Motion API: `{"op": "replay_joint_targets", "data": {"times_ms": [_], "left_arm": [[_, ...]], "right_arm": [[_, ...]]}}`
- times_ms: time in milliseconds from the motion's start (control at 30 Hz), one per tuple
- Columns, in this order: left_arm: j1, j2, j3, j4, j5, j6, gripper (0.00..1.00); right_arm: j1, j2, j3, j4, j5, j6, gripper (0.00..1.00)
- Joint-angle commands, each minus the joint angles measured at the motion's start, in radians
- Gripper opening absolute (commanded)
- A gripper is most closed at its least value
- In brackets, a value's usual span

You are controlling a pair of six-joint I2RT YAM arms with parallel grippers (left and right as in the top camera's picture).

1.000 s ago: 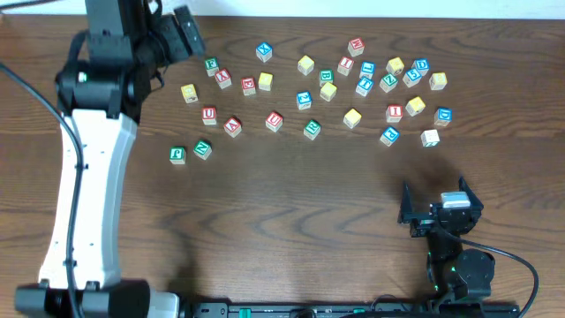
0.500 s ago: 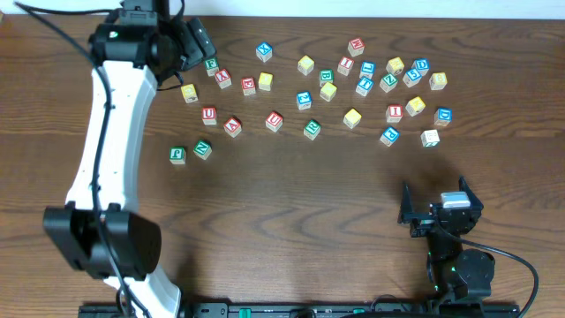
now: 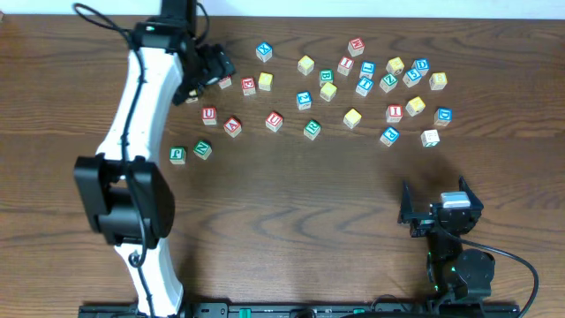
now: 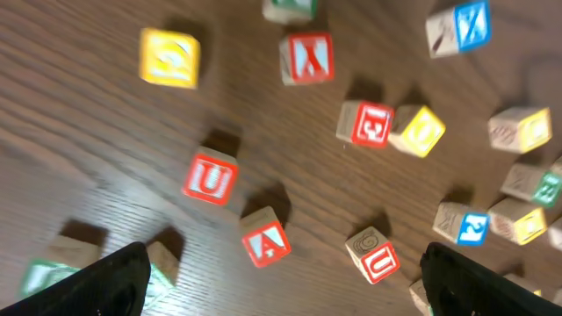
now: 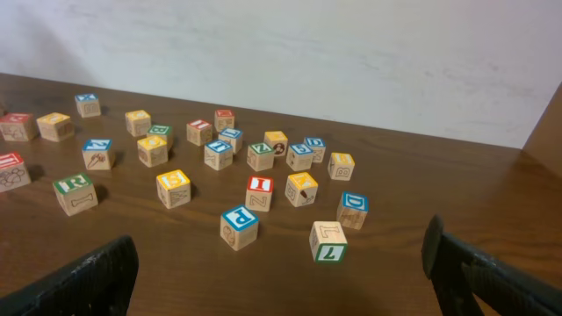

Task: Spell out AI2
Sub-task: 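Reach the left gripper forward over the red-lettered A block, then lower the left gripper and close it on the red A block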

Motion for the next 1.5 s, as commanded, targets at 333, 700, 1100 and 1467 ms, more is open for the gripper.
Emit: {"op": "replay_joint_targets", "data": {"times_ms": [333, 700, 1100, 1467], "left_arm": [[-0.19, 0.03, 0.014, -0.032, -0.322, -0.118, 0.97], [-0.2, 0.03, -0.082, 0.006, -0.343, -0.143, 0.96], [-0.2, 0.03, -0.197, 0.066, -0.29, -0.216, 0.95], [-0.2, 0.03, -0.31, 0.201, -0.177, -0.239, 0.95]], "right_arm": [[-0.005, -0.006, -0.001, -0.006, 0.003, 0.014, 0.99], [-0.005, -0.006, -0.001, -0.006, 0.003, 0.014, 0.99], [-0.005, -0.006, -0.001, -0.006, 0.003, 0.014, 0.99], [-0.005, -0.006, -0.001, -0.006, 0.003, 0.014, 0.99]]}}
